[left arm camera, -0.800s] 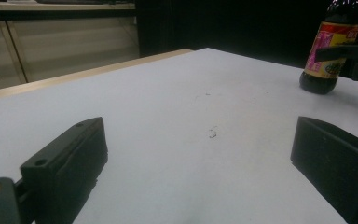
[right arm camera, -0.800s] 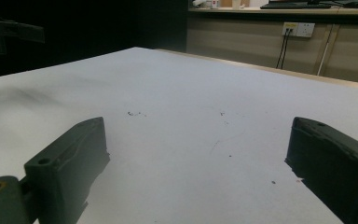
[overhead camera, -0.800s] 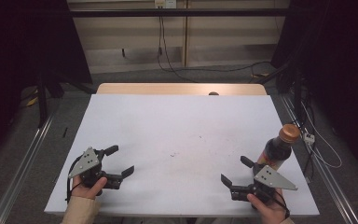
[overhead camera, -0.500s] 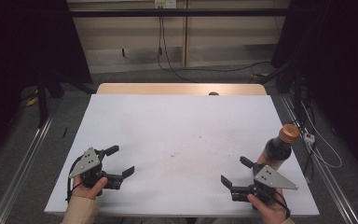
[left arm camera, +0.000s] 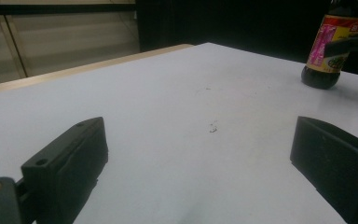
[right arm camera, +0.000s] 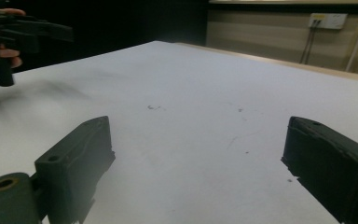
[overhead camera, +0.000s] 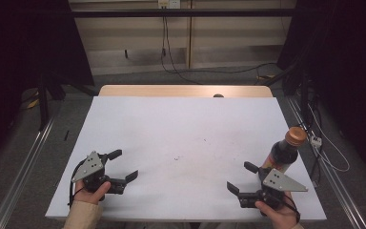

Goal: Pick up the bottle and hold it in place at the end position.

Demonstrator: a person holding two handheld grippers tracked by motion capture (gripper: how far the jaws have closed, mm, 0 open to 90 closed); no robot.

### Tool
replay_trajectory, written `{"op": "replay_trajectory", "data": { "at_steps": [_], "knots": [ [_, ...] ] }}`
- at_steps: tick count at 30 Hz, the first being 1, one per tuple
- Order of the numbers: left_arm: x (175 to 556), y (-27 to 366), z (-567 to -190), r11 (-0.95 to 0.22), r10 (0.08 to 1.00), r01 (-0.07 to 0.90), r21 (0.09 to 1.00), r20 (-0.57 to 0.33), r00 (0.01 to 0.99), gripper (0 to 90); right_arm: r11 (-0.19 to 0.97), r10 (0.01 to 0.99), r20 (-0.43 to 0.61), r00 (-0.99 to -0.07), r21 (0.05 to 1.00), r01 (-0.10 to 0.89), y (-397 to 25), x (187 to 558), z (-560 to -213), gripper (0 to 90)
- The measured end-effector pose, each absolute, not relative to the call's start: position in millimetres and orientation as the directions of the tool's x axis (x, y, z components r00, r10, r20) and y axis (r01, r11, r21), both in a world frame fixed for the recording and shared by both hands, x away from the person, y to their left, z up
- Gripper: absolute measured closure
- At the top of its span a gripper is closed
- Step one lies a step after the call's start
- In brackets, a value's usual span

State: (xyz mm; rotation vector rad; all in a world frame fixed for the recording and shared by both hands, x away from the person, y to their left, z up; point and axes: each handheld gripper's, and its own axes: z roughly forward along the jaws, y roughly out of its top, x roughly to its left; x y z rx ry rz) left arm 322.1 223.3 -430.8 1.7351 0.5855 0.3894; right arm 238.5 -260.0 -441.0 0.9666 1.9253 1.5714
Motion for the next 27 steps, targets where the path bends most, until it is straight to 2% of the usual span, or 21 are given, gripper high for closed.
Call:
{"op": "replay_trajectory", "data": {
  "at_steps": [14, 27],
  "knots": [
    [323.4, 221.0, -431.8, -0.174, 0.577, 0.185, 0.967, -0.052, 0.815, 3.9, 0.088, 0.754, 0.095, -0.650, 0.966, 0.242, -285.1, 223.2, -434.8, 13.8],
    [323.0, 219.5, -432.2, -0.185, 0.575, 0.184, 0.965, -0.045, 0.817, 3.9, 0.091, 0.746, 0.095, -0.659, 0.966, 0.242, -303.4, 216.6, -431.7, 13.8]
  ]
}}
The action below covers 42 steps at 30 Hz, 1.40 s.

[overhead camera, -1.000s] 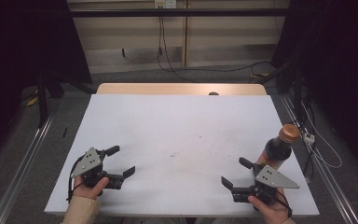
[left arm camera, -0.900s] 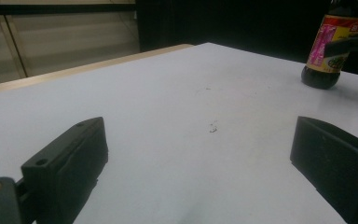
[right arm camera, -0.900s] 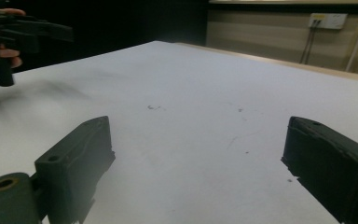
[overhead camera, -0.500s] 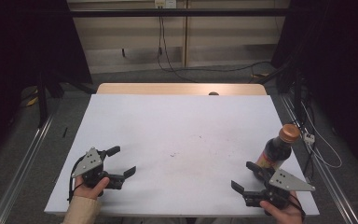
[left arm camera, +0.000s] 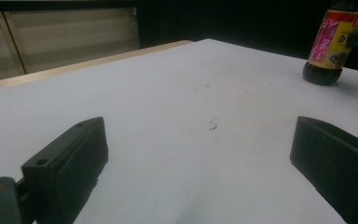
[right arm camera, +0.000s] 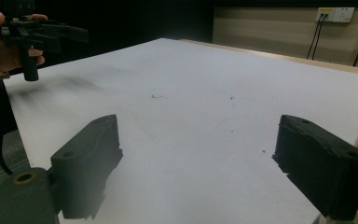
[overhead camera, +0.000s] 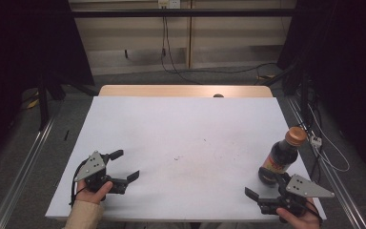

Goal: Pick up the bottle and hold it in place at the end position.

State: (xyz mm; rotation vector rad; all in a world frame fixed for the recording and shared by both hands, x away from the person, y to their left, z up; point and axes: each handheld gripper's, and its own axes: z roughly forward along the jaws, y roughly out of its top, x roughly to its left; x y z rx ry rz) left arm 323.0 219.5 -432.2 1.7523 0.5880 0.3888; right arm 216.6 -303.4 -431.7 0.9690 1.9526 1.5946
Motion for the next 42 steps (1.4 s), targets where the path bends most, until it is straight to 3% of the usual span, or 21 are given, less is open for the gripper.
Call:
{"op": "replay_trajectory", "data": {
  "at_steps": [27, 34, 42],
  "knots": [
    [323.9, 217.7, -433.6, -0.194, 0.574, 0.187, 0.963, -0.044, 0.818, 3.8, 0.086, 0.752, 0.112, -0.650, 0.960, 0.265, -343.0, 201.9, -431.7, 17.2],
    [324.5, 216.5, -434.8, -0.199, 0.570, 0.192, 0.961, -0.046, 0.820, 3.9, 0.042, 0.804, 0.126, -0.581, 0.963, 0.266, -367.1, 192.3, -427.7, 17.9],
    [324.8, 215.2, -435.6, -0.207, 0.567, 0.199, 0.958, -0.048, 0.823, 3.9, 0.063, 0.871, 0.083, -0.485, 0.959, 0.278, -372.2, 209.8, -420.0, 18.6]
  ]
}}
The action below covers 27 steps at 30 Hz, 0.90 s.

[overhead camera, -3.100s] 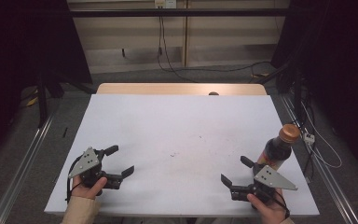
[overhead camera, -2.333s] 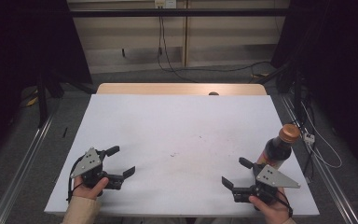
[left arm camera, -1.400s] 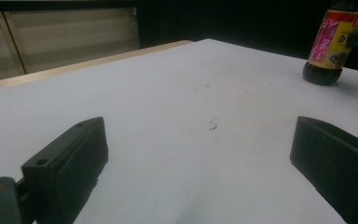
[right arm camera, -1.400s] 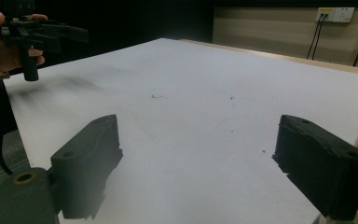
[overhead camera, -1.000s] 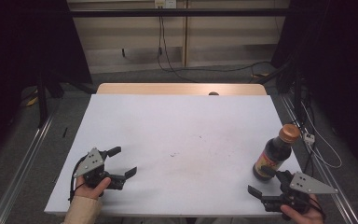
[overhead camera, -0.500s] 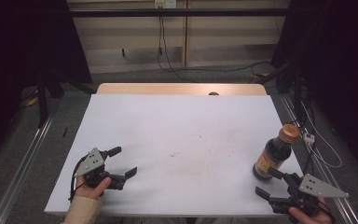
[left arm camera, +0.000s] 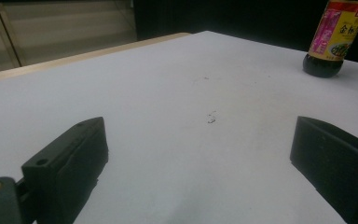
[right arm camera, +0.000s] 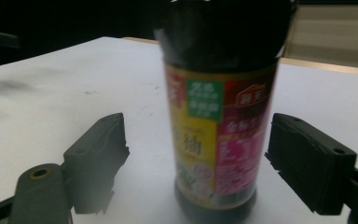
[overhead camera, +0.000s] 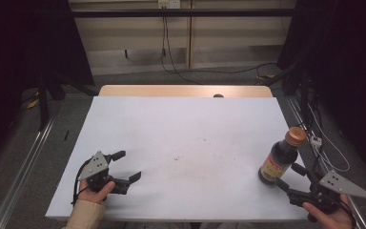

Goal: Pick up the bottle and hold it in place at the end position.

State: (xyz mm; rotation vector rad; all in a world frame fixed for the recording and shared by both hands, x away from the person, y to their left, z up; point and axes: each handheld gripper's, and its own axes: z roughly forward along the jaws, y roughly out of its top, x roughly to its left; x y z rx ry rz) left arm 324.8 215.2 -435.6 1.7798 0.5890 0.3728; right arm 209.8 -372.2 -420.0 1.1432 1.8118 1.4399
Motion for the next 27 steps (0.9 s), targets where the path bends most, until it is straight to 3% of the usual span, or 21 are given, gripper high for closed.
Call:
{"op": "replay_trajectory", "data": {
  "at_steps": [27],
  "knots": [
    [325.0, 216.5, -434.9, -0.211, 0.564, 0.195, 0.958, -0.044, 0.825, 4.2, 0.045, 0.883, 0.077, -0.463, 0.968, 0.247, -360.0, 248.0, -419.2, 26.9]
  ]
}}
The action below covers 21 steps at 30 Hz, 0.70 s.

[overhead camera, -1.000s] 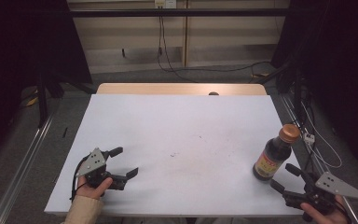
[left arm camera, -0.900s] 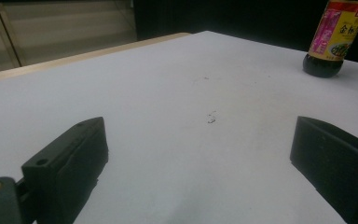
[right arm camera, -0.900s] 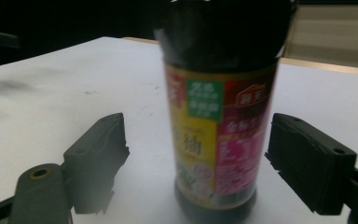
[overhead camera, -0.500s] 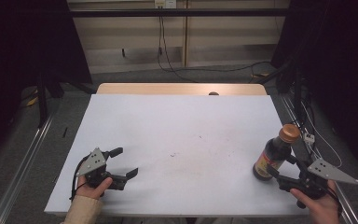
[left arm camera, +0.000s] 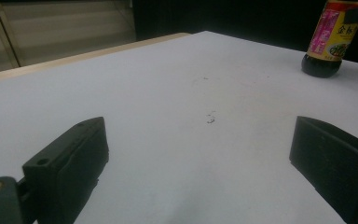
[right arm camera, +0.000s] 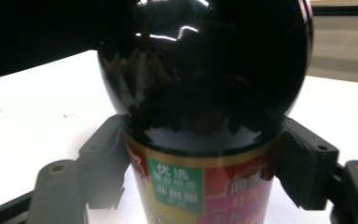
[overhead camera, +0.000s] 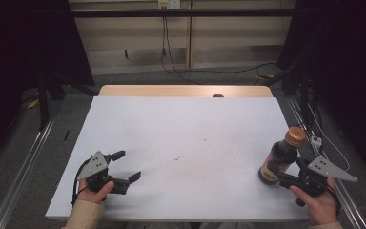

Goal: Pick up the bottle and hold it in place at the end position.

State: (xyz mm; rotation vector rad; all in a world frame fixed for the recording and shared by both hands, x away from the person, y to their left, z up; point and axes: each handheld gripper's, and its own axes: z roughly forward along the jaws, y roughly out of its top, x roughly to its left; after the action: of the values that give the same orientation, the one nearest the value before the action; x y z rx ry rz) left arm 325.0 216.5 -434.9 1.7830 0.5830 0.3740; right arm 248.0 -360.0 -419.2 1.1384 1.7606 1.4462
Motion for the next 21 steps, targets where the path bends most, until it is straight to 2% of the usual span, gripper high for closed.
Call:
{"op": "replay_trajectory", "data": {
  "at_steps": [5, 15, 19, 21],
  "knots": [
    [324.8, 216.0, -434.9, -0.210, 0.563, 0.195, 0.958, -0.045, 0.825, 4.2, 0.032, 0.887, 0.083, -0.454, 0.970, 0.240, -358.1, 251.6, -419.7, 29.1],
    [325.0, 215.7, -434.5, -0.203, 0.564, 0.192, 0.960, -0.045, 0.824, 4.3, 0.115, 0.885, -0.010, -0.466, 0.974, 0.197, -349.2, 255.8, -416.0, 31.1],
    [325.0, 215.7, -434.1, -0.204, 0.563, 0.188, 0.961, -0.042, 0.825, 4.3, 0.068, 0.879, 0.040, -0.476, 0.975, 0.209, -343.9, 261.3, -414.8, 31.3],
    [324.8, 215.6, -433.9, -0.202, 0.561, 0.187, 0.961, -0.043, 0.827, 4.3, 0.087, 0.877, 0.019, -0.481, 0.976, 0.197, -338.4, 264.4, -412.9, 31.2]
  ]
}}
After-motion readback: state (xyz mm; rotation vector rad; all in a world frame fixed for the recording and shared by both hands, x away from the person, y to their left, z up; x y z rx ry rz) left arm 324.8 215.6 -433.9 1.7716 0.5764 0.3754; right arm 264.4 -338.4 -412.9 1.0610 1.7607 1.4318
